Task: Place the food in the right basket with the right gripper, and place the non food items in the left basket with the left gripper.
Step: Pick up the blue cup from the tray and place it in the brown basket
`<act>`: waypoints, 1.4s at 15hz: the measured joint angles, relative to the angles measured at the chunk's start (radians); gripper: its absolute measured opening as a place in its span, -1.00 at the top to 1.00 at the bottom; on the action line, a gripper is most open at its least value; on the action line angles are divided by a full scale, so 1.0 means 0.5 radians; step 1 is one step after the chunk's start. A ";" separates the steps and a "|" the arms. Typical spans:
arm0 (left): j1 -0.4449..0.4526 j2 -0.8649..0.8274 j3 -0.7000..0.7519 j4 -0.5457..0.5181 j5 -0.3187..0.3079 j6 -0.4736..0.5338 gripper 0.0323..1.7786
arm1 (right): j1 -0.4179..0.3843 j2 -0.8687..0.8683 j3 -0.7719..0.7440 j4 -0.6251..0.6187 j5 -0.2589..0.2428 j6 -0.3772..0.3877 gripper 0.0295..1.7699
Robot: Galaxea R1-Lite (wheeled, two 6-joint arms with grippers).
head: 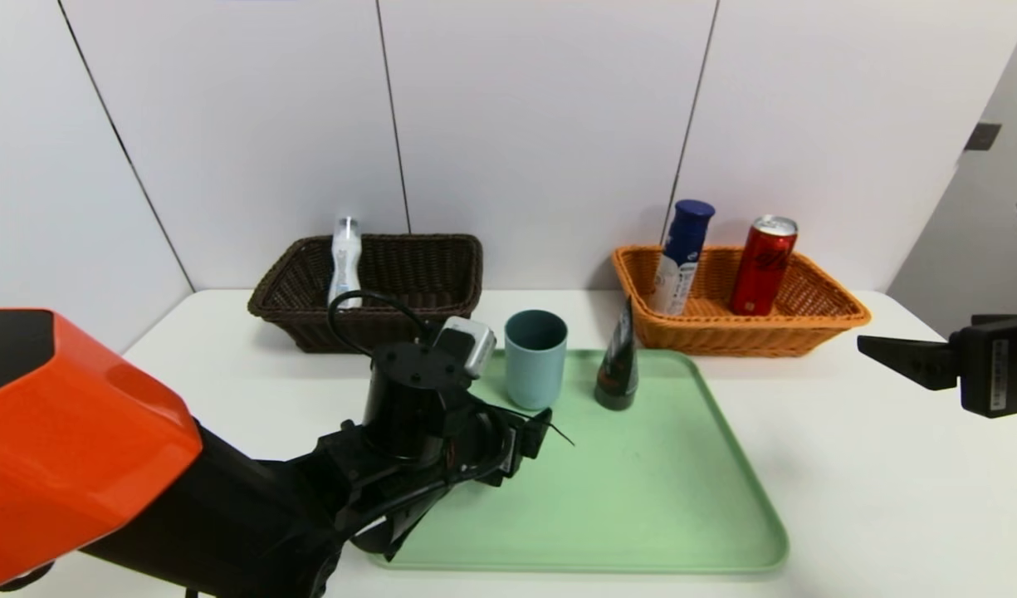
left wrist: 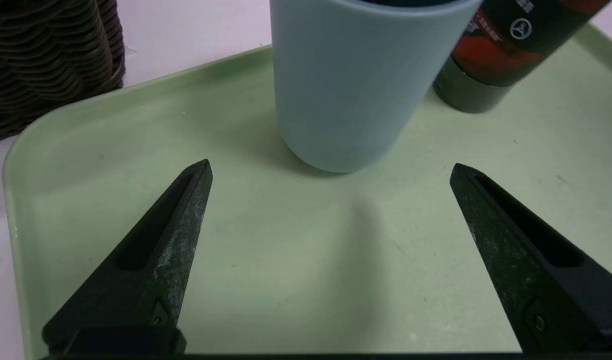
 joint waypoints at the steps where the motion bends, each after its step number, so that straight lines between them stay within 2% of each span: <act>1: -0.001 0.035 -0.029 -0.014 0.009 -0.002 -0.90 | -0.004 0.019 -0.003 -0.046 -0.008 0.041 -0.91; 5: -0.001 0.131 -0.134 -0.036 0.017 -0.009 -0.90 | -0.014 0.131 0.061 -0.385 -0.084 0.143 -0.91; 21: -0.005 0.366 -0.556 -0.017 0.024 -0.021 -0.90 | -0.069 0.204 0.190 -0.400 -0.062 0.159 -0.91</act>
